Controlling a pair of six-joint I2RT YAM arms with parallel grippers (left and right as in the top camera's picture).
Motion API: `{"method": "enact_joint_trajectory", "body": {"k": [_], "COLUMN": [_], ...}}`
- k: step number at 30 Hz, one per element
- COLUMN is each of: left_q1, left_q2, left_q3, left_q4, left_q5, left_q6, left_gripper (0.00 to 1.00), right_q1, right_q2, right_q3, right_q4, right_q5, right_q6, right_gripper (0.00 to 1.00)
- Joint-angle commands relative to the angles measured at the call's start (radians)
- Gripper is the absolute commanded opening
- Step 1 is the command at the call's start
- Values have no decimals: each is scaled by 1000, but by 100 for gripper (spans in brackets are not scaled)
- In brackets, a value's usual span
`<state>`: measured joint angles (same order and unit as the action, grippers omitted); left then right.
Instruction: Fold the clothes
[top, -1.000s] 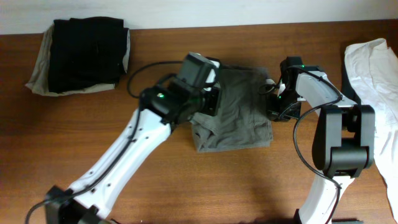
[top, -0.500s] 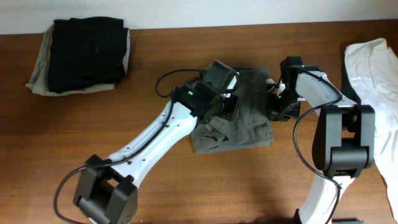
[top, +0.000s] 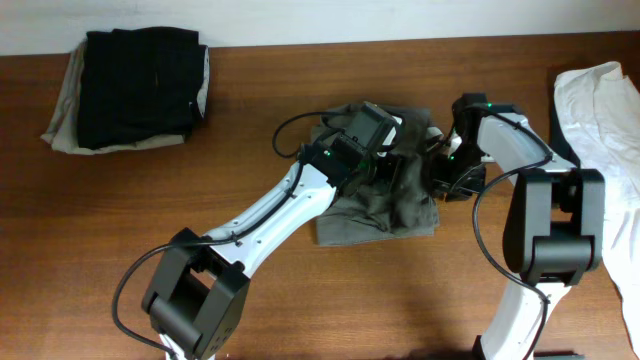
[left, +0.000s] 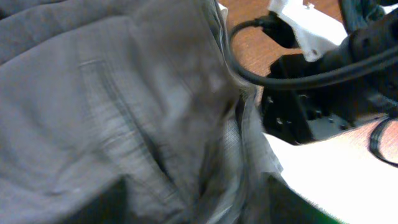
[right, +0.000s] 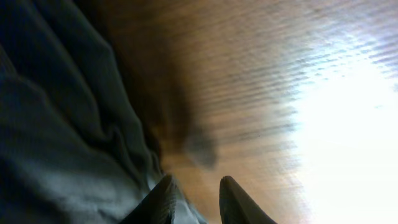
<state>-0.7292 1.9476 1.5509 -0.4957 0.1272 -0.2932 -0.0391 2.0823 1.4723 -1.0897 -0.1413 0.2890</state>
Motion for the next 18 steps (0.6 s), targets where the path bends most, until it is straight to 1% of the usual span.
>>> {"method": "enact_joint_trajectory", "body": {"k": [1, 4, 8, 9, 10, 12, 13, 14, 16, 17, 18], "left_q1": [-1, 8, 79, 106, 134, 180, 197, 214, 236, 240, 242], "left_q2": [14, 12, 10, 10, 10, 10, 10, 16, 27, 32, 39], "left_q3": [32, 67, 165, 195, 219, 231, 230, 230, 229, 229, 228], "left_q4": [16, -18, -170, -224, -278, -360, -399, -441, -507, -524, -536], "left_q5": [14, 14, 14, 14, 14, 15, 14, 14, 14, 15, 14], "left_q6": [29, 29, 29, 29, 29, 29, 29, 37, 57, 63, 64], "left_gripper": [97, 99, 99, 99, 98, 89, 77, 68, 56, 49, 45], "right_q1": [-35, -56, -100, -109, -118, -117, -109, -95, -55, -34, -7], "right_q2": [-2, -2, -12, -16, -21, -25, -25, -25, -24, -24, -24], "right_q3": [116, 238, 418, 454, 504, 551, 564, 563, 542, 528, 512], "right_q4": [-68, -177, -324, -353, -397, -445, -472, -492, -493, -492, -492], "right_q5": [-8, -4, -5, -6, -19, -90, -140, -175, -192, -192, -192], "right_q6": [7, 7, 7, 7, 1, -69, -114, -145, -163, -163, -163], "right_gripper": [28, 30, 31, 31, 28, 25, 25, 23, 13, 8, 4]}}
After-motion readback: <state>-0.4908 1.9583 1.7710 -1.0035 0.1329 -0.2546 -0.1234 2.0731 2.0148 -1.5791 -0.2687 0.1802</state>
